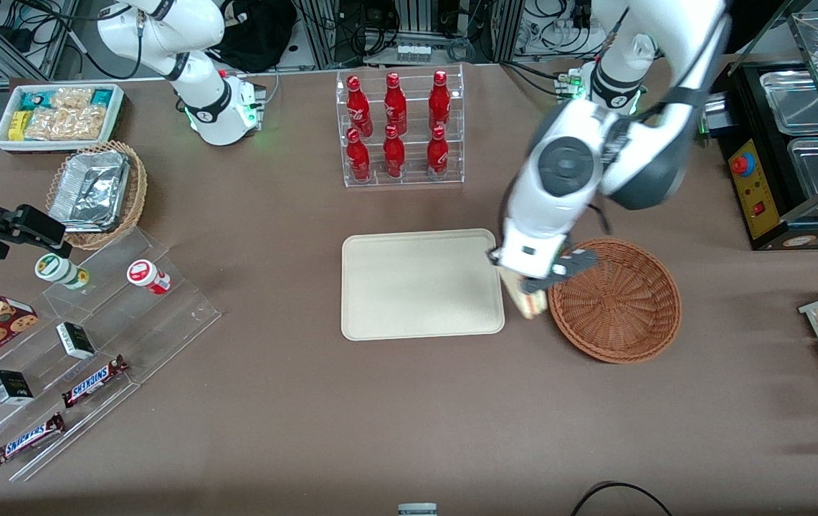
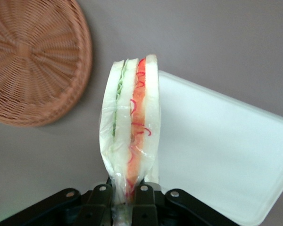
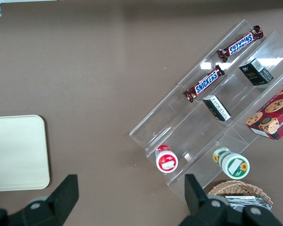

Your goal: Place sandwich from basket to tray

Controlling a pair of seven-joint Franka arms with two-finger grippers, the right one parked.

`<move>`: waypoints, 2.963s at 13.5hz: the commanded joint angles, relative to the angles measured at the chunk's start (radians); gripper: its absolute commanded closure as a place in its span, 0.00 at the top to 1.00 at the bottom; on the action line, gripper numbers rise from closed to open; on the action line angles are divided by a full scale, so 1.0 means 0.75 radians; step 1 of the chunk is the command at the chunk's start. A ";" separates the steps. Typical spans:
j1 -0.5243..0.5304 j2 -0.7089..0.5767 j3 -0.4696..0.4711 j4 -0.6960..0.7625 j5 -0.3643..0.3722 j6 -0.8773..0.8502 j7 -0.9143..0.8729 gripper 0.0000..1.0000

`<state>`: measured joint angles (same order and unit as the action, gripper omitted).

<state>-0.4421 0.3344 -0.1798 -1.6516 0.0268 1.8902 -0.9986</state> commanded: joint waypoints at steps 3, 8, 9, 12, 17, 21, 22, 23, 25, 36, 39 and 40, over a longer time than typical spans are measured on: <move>-0.175 0.292 0.015 0.228 0.009 0.123 -0.023 0.10; -0.310 0.413 0.017 0.257 0.082 0.239 -0.004 0.10; -0.335 0.429 0.019 0.251 0.113 0.239 0.000 0.10; -0.374 0.505 0.017 0.255 0.164 0.245 0.008 0.10; -0.396 0.532 0.019 0.247 0.173 0.253 0.008 0.13; -0.407 0.534 0.017 0.243 0.171 0.245 0.008 0.31; -0.407 0.536 0.019 0.243 0.171 0.249 -0.006 0.70; -0.409 0.530 0.019 0.245 0.171 0.249 -0.008 0.99; -0.403 0.513 0.019 0.251 0.159 0.249 -0.016 1.00; -0.058 -0.059 0.025 0.173 0.146 -0.110 -0.201 1.00; 0.114 -0.212 0.027 0.169 0.130 -0.335 -0.097 1.00; 0.180 -0.253 0.025 0.169 0.126 -0.407 -0.005 1.00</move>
<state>-0.3759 0.2294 -0.1493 -1.4751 0.1364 1.6540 -1.0771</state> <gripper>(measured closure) 0.000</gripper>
